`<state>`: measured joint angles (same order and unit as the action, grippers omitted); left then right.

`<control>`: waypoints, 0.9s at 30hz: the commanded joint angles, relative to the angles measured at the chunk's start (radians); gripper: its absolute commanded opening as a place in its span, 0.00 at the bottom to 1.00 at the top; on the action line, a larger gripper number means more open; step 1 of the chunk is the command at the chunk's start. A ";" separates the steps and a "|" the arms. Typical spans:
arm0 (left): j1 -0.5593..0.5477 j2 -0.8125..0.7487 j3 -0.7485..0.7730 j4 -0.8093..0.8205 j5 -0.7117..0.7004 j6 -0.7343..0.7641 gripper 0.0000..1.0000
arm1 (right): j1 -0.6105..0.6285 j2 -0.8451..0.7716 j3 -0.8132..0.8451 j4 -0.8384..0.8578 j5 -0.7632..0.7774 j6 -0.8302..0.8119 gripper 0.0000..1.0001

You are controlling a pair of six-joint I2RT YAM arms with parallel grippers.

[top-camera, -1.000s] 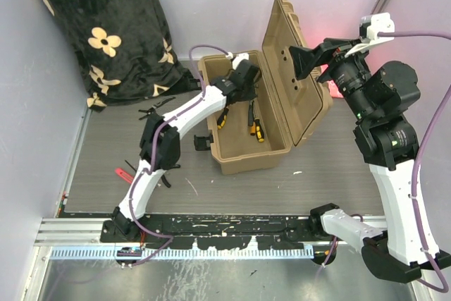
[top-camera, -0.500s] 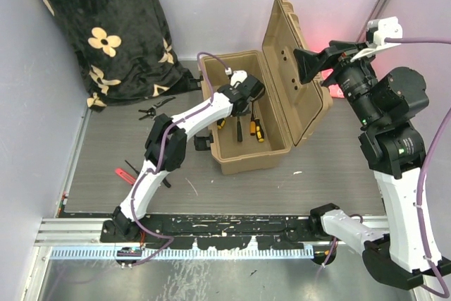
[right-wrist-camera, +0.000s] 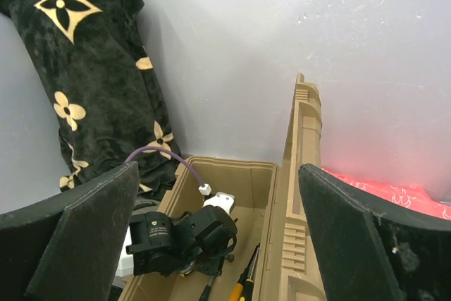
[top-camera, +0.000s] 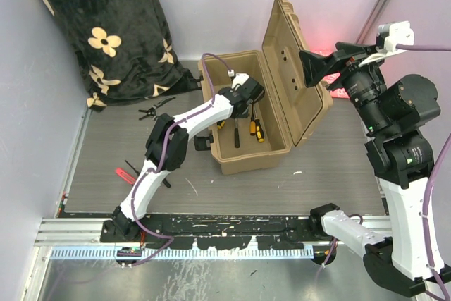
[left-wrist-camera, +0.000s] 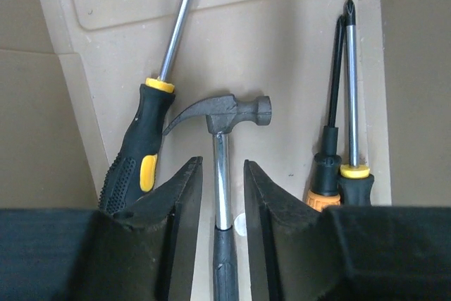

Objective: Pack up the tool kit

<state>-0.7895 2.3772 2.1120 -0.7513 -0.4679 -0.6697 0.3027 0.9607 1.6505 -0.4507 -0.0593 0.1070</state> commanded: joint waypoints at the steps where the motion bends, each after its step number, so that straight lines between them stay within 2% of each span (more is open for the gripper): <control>1: 0.010 -0.036 0.036 0.072 -0.014 0.081 0.32 | -0.002 -0.020 0.036 0.018 0.019 -0.008 1.00; 5: 0.013 -0.147 0.119 0.122 0.004 0.166 0.33 | -0.001 -0.020 0.038 0.017 0.022 -0.013 1.00; 9: 0.022 -0.351 0.086 0.330 0.022 0.337 0.41 | -0.002 -0.011 0.037 0.022 0.019 -0.021 1.00; 13: 0.070 -0.570 -0.100 0.649 -0.010 0.453 0.60 | -0.002 0.003 0.032 0.039 0.014 -0.024 1.00; 16: 0.177 -0.689 -0.232 0.720 -0.029 0.426 0.76 | -0.001 0.019 0.030 0.050 0.009 -0.022 1.00; 19: 0.346 -0.742 -0.280 0.558 -0.024 0.246 0.82 | 0.000 0.040 0.025 0.059 0.001 -0.015 1.00; 23: 0.578 -0.730 -0.294 0.176 0.067 -0.036 0.81 | -0.001 0.074 0.022 0.064 -0.021 -0.005 1.00; 27: 0.694 -0.736 -0.401 0.014 0.144 -0.193 0.78 | -0.002 0.102 0.013 0.095 -0.039 0.013 1.00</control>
<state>-0.1459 1.5967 1.8214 -0.4183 -0.4202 -0.6281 0.3027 1.0428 1.6516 -0.4305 -0.0700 0.1043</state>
